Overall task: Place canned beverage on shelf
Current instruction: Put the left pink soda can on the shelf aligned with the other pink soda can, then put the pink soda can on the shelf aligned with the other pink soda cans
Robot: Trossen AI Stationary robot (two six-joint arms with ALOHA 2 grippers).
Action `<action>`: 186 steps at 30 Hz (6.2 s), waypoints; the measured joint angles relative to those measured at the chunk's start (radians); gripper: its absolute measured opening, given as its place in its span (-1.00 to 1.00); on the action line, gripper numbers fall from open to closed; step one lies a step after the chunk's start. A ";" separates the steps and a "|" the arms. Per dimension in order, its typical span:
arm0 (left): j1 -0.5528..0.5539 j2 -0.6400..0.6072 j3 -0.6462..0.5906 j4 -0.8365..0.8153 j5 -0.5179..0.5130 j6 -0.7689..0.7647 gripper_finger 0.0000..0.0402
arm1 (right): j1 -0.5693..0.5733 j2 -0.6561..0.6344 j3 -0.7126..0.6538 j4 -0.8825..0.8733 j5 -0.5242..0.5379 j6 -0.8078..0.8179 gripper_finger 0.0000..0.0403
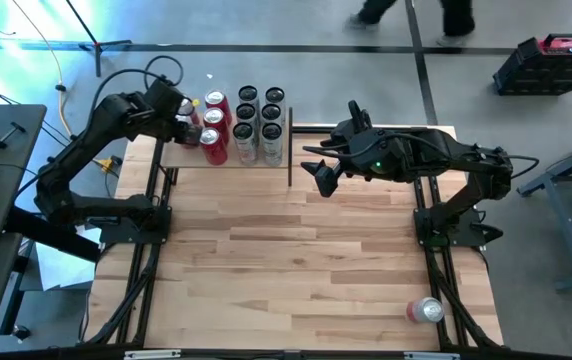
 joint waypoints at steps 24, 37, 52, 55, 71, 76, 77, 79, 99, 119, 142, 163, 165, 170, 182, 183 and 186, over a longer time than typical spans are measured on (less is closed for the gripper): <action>-0.030 -0.073 0.073 0.225 0.028 0.043 -0.55 | 0.000 0.007 0.000 -0.001 0.047 0.000 0.73; -0.062 -0.140 0.063 0.420 0.035 0.148 -0.55 | 0.000 -0.002 -0.001 -0.321 0.156 0.274 0.73; -0.022 -0.032 -0.062 0.409 -0.079 0.083 -0.55 | 0.000 -0.002 -0.001 -0.314 0.091 0.337 0.73; 0.000 -0.019 -0.062 0.402 -0.027 0.065 -0.55 | 0.002 -0.002 -0.001 -0.313 0.086 0.340 0.73; 0.037 0.018 -0.062 0.304 -0.020 0.075 -0.55 | 0.007 -0.002 0.000 -0.292 0.087 0.329 0.73; 0.037 0.008 -0.062 0.307 -0.020 0.076 -0.55 | 0.007 -0.002 0.000 -0.292 0.095 0.329 0.73; 0.037 0.008 -0.062 0.308 -0.016 0.076 -0.55 | 0.007 -0.002 0.000 -0.292 0.097 0.329 0.73; 0.037 0.007 -0.062 0.309 0.000 0.076 -0.55 | 0.007 -0.002 0.000 -0.292 0.107 0.325 0.73; 0.037 -0.176 0.018 0.464 0.053 0.276 -0.55 | -0.040 0.002 0.000 -0.215 0.071 0.115 0.73; 0.019 -0.314 0.018 0.658 0.351 0.269 -0.55 | 0.259 0.000 -0.079 -0.405 0.096 0.489 0.73; 0.010 -0.404 0.018 0.519 0.409 0.320 -0.55 | 0.349 0.114 -0.321 -0.163 -0.460 1.100 0.73; 0.010 -0.431 0.018 0.458 0.414 0.329 -0.55 | 0.633 0.315 -0.068 -0.543 -0.807 1.226 0.73; 0.010 -0.431 0.018 0.453 0.414 0.330 -0.55 | 0.647 0.314 -0.103 -0.544 -0.855 1.217 0.73; 0.010 -0.430 0.018 0.442 0.414 0.338 -0.55 | 0.658 0.310 -0.203 -0.544 -1.013 1.167 0.74; 0.010 -0.430 0.018 0.440 0.473 0.322 -0.55 | 0.632 0.284 -0.427 -0.542 -1.133 0.746 0.90; 0.010 -0.431 0.018 0.436 0.475 0.321 -0.55 | 0.632 0.279 -0.452 -0.542 -1.142 0.709 0.90; 0.010 -0.431 0.018 0.422 0.476 0.304 -0.55 | 0.633 0.270 -0.543 -0.543 -1.198 0.624 0.90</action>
